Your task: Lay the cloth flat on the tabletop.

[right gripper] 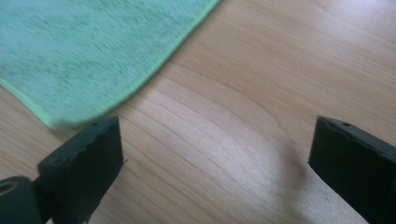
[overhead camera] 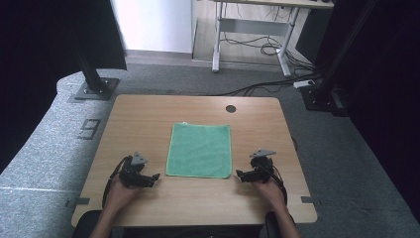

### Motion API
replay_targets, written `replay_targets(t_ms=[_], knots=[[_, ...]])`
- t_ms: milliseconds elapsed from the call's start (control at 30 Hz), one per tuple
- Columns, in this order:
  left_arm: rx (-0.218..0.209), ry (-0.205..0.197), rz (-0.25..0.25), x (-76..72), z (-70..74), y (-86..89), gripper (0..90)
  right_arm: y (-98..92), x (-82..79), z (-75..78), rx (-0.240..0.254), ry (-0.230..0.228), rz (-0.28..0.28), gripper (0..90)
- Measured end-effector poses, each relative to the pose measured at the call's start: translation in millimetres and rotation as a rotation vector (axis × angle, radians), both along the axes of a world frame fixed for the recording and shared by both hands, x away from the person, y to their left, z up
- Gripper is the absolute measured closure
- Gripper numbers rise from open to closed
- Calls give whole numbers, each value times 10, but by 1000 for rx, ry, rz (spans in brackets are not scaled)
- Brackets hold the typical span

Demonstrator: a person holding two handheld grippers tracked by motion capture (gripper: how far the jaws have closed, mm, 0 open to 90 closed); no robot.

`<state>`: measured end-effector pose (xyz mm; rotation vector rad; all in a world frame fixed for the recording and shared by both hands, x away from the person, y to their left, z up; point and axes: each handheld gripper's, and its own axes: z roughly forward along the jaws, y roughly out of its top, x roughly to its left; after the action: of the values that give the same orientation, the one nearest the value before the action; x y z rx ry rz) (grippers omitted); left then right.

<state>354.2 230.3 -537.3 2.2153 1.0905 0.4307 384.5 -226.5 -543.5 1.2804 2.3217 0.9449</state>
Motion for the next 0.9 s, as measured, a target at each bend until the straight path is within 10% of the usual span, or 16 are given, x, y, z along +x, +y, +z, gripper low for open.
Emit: replay_targets(t_ms=[900], knots=[[-17,15,-8,49,-113,0,0,-50,-35,-132,1,-49,-25,0]])
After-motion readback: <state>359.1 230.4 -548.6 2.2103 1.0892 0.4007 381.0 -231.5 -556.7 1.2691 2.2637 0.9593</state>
